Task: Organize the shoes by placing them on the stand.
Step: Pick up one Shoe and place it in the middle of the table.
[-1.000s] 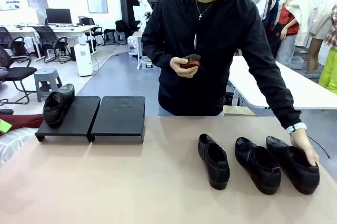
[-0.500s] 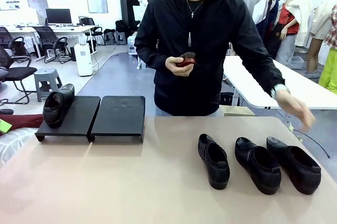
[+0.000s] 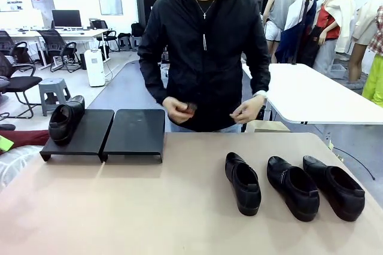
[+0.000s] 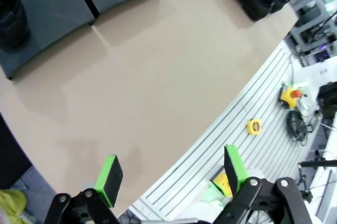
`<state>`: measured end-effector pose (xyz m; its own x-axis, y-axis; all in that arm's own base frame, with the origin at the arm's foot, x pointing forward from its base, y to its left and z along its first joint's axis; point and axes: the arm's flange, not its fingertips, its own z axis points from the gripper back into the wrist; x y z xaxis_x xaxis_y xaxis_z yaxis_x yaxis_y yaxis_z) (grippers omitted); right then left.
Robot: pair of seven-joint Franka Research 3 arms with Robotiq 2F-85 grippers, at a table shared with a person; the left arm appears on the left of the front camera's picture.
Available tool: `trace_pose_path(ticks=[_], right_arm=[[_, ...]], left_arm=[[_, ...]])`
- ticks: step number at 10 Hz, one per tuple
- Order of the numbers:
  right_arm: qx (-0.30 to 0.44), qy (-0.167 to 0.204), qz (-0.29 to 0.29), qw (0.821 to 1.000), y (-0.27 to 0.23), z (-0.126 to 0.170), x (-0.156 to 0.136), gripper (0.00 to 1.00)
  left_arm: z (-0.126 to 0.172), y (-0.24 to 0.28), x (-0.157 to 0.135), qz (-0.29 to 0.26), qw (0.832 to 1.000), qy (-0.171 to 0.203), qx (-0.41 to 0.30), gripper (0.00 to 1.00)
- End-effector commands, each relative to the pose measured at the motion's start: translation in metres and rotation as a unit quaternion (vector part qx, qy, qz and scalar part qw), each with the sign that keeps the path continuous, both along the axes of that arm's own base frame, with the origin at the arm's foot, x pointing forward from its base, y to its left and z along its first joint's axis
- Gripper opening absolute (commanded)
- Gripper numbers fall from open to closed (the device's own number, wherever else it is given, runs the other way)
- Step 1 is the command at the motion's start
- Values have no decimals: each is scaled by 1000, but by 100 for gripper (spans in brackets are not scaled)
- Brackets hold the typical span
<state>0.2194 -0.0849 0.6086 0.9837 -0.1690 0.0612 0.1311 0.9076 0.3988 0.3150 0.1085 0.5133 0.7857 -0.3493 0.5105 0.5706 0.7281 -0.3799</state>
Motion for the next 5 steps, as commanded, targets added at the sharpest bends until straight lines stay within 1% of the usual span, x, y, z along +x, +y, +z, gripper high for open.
trace_pose_path(ticks=[1, 2, 3, 5], right_arm=[[-53, -18, 26, 998, 99, -13, 39, 100], [-74, -13, 57, 996, 164, -30, 46, 100], [-93, -4, 99, 991, 213, -53, 50, 100], [-120, 11, 134, 984, 287, -102, 58, 100]], left_arm=[[-1, 4, -1, -10, 1000, -4, 2, 100], [-1, 4, -1, -10, 1000, -4, 2, 100], [-1, 4, -1, -10, 1000, -4, 2, 100], [-1, 4, -1, -10, 1000, -4, 2, 100]])
